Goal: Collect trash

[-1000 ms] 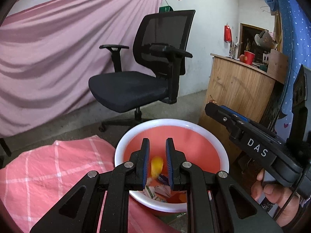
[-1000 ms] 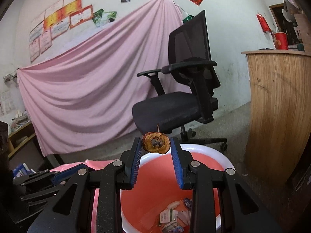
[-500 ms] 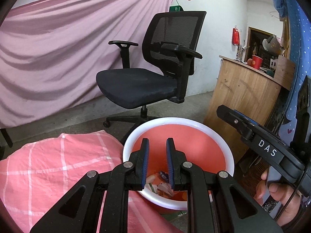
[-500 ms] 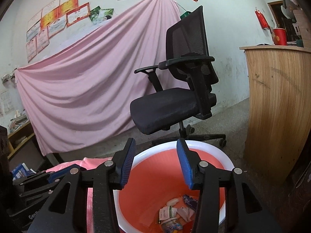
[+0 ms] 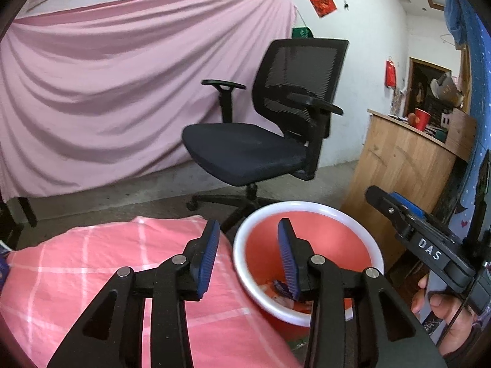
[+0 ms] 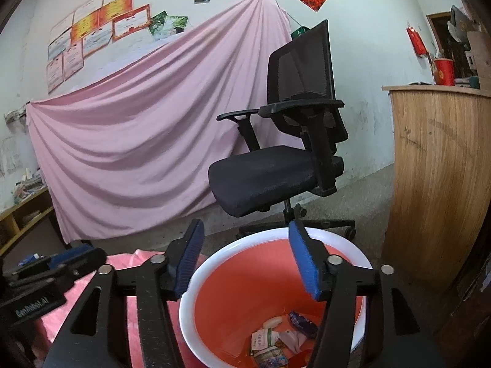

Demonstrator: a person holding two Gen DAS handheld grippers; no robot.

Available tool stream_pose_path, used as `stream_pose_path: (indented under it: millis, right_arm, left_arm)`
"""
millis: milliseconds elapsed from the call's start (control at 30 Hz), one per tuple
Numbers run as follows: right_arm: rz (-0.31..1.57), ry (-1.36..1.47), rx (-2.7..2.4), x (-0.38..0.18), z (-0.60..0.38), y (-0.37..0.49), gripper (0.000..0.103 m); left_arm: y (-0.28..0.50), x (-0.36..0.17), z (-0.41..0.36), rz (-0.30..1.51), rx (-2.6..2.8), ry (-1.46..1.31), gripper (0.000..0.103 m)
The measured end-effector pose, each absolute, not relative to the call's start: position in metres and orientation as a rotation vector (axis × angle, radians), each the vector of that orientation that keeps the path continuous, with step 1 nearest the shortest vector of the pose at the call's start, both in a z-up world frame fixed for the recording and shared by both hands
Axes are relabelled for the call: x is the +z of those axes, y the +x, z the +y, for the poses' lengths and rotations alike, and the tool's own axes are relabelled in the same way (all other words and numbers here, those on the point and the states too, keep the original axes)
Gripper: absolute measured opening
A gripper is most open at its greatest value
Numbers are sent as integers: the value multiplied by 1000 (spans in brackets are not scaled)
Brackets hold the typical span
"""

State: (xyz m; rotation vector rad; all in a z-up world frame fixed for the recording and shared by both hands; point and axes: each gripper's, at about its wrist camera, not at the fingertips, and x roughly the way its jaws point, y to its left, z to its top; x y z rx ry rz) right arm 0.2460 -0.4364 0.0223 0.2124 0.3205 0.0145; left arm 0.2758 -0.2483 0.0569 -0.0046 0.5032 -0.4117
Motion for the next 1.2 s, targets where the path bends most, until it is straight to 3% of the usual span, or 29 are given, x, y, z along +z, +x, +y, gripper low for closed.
stream_pose_path:
  millis: [100, 233, 300, 367, 433, 1200]
  right_arm:
    - [307, 197, 8, 26, -429, 243, 75]
    - [298, 174, 8, 29, -419, 238, 85]
    - [292, 157, 7, 29, -412, 234, 90]
    - [285, 143, 6, 30, -407, 230, 98]
    - [275, 131, 10, 30, -402, 225, 103]
    - [159, 60, 90, 36, -343, 130, 103]
  left_arm:
    - [269, 60, -233, 485, -380, -21, 58]
    - [260, 62, -213, 469, -339, -42, 68]
    - [254, 62, -201, 458, -315, -60, 91]
    - [244, 62, -190, 427, -294, -81, 98]
    - [237, 63, -181, 401, -281, -87, 99]
    - [135, 41, -113, 309, -140, -70, 101]
